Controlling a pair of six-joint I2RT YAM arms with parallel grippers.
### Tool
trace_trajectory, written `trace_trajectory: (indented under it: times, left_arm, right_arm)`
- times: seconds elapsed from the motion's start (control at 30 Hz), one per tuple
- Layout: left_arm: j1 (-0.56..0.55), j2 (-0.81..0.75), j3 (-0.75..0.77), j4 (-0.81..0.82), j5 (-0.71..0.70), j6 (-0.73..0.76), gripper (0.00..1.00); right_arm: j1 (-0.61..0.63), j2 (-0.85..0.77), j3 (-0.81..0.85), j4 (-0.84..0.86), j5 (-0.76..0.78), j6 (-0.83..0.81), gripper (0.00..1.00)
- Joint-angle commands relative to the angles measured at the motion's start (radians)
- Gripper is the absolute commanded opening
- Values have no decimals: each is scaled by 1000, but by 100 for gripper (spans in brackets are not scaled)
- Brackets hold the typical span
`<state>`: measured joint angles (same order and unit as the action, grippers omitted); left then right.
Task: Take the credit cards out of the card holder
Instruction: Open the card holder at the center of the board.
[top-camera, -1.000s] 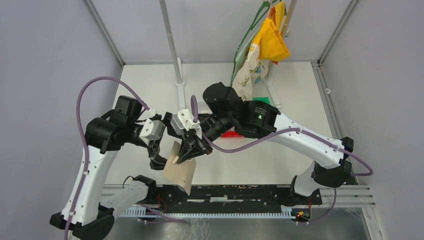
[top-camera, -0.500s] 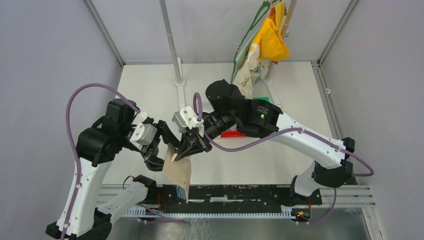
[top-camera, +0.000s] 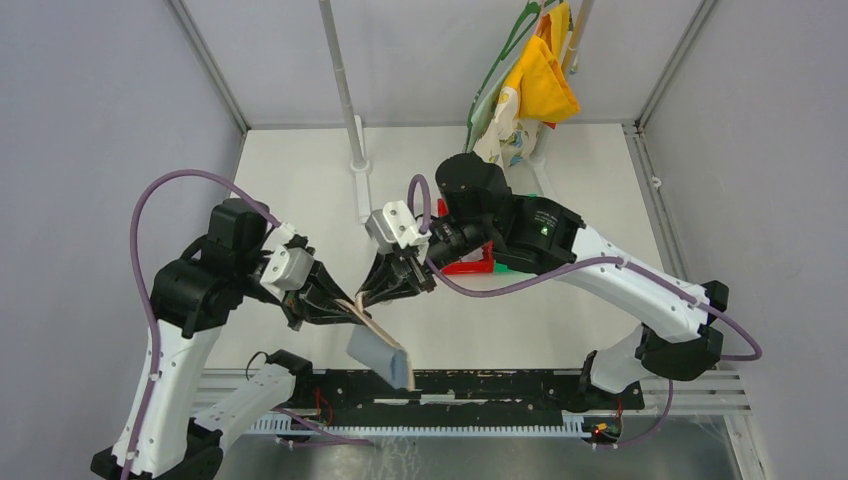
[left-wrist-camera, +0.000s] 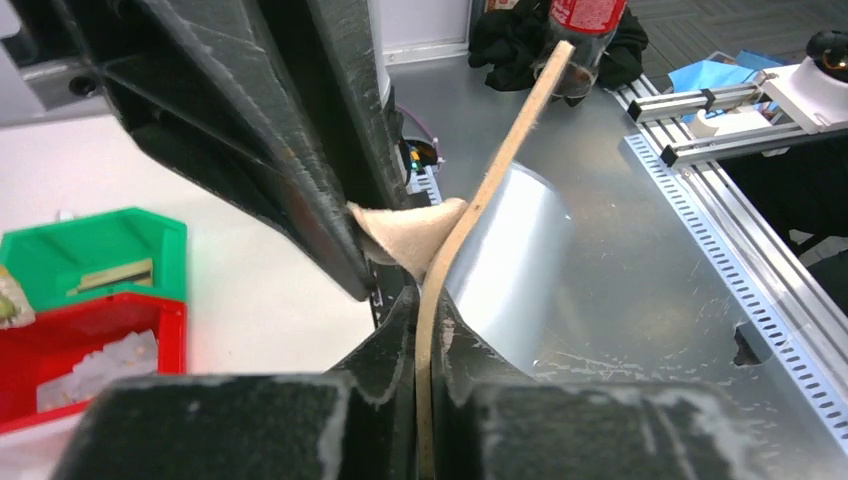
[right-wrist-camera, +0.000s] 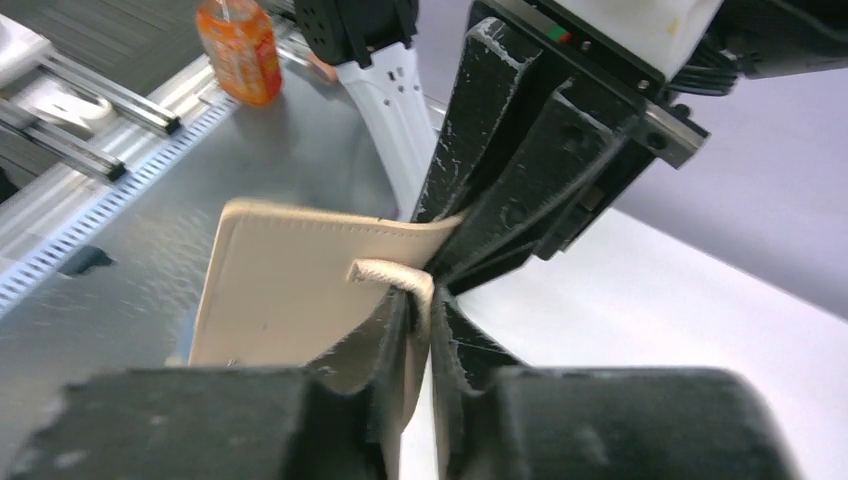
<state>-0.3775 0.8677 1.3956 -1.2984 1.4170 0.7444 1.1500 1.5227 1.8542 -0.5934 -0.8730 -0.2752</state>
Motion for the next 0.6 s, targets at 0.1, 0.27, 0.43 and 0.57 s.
trace_trajectory:
  times: [0.1, 0.27, 0.43, 0.57]
  left_arm:
    - [-4, 0, 21, 23, -148, -17, 2]
    - [-3, 7, 14, 25, -221, -20, 2]
    - [-3, 10, 17, 103, -231, -111, 2]
    - [-4, 31, 43, 124, -219, -142, 2]
  right_arm:
    - [-20, -85, -76, 127, 151, 14, 72]
    - [-52, -186, -182, 184, 386, 35, 96]
    - [-103, -350, -359, 270, 441, 65, 98]
    - [-110, -464, -507, 294, 406, 77, 98]
